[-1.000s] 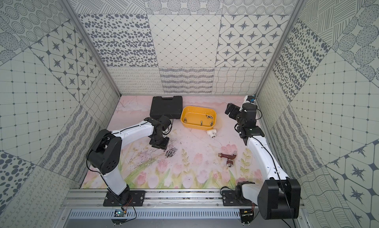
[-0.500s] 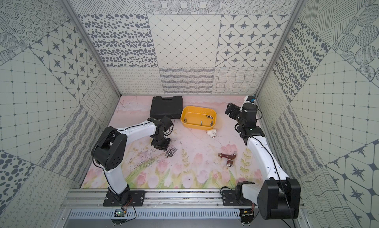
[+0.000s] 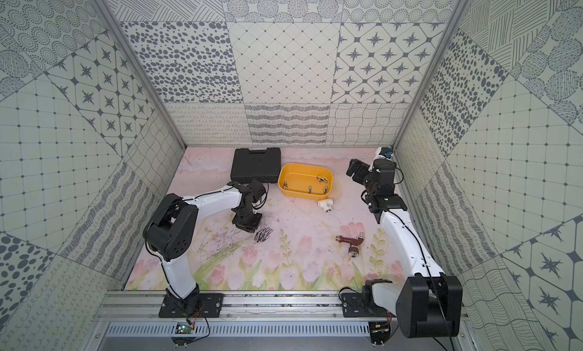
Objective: Put the bit on the desktop into the storage box
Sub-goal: Pick up the screwdriver bit from the center of the board.
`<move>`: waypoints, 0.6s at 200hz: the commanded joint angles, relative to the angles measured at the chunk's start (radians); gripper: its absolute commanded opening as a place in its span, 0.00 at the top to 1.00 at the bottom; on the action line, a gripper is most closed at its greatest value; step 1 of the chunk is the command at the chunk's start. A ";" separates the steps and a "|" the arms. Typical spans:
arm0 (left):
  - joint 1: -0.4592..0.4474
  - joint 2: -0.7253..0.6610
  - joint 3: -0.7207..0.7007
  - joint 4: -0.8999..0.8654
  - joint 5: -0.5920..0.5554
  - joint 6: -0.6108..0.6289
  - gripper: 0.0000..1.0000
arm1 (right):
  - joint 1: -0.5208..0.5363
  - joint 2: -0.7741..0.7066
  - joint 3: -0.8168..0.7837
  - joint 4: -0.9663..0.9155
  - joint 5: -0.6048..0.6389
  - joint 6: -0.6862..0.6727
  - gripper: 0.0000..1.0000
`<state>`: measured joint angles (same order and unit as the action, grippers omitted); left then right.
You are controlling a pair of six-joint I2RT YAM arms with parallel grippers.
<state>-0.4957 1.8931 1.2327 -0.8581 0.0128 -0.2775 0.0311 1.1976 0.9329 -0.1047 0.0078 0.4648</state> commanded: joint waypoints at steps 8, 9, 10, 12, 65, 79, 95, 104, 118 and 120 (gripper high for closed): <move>-0.003 0.024 0.004 -0.006 0.025 0.006 0.81 | -0.006 0.000 -0.009 0.036 -0.003 0.015 0.03; -0.003 0.024 0.004 -0.006 0.026 0.006 0.81 | -0.006 0.000 -0.009 0.037 -0.003 0.015 0.03; -0.003 0.024 0.004 -0.006 0.026 0.006 0.81 | -0.006 0.000 -0.009 0.036 -0.003 0.015 0.03; -0.003 0.025 0.004 -0.006 0.026 0.006 0.81 | -0.007 0.000 -0.009 0.037 -0.003 0.015 0.03; -0.003 0.020 0.008 -0.007 0.024 0.009 0.84 | -0.007 0.002 -0.009 0.037 -0.006 0.017 0.03; -0.003 0.017 0.008 -0.008 0.023 0.009 0.85 | -0.007 0.001 -0.009 0.036 -0.006 0.017 0.03; -0.002 0.015 0.008 -0.007 0.024 0.008 0.85 | -0.007 0.000 -0.009 0.037 -0.006 0.017 0.03; -0.002 0.013 0.009 -0.007 0.027 0.008 0.85 | -0.008 0.000 -0.011 0.037 -0.006 0.017 0.03; -0.001 0.008 0.008 -0.007 0.030 0.006 0.86 | -0.007 -0.001 -0.009 0.037 -0.008 0.018 0.03; -0.003 0.008 0.008 -0.007 0.030 0.006 0.86 | -0.007 -0.001 -0.009 0.036 -0.008 0.019 0.03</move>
<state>-0.4965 1.8984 1.2415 -0.8677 0.0151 -0.2775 0.0273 1.1976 0.9329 -0.1047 0.0074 0.4686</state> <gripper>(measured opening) 0.153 0.967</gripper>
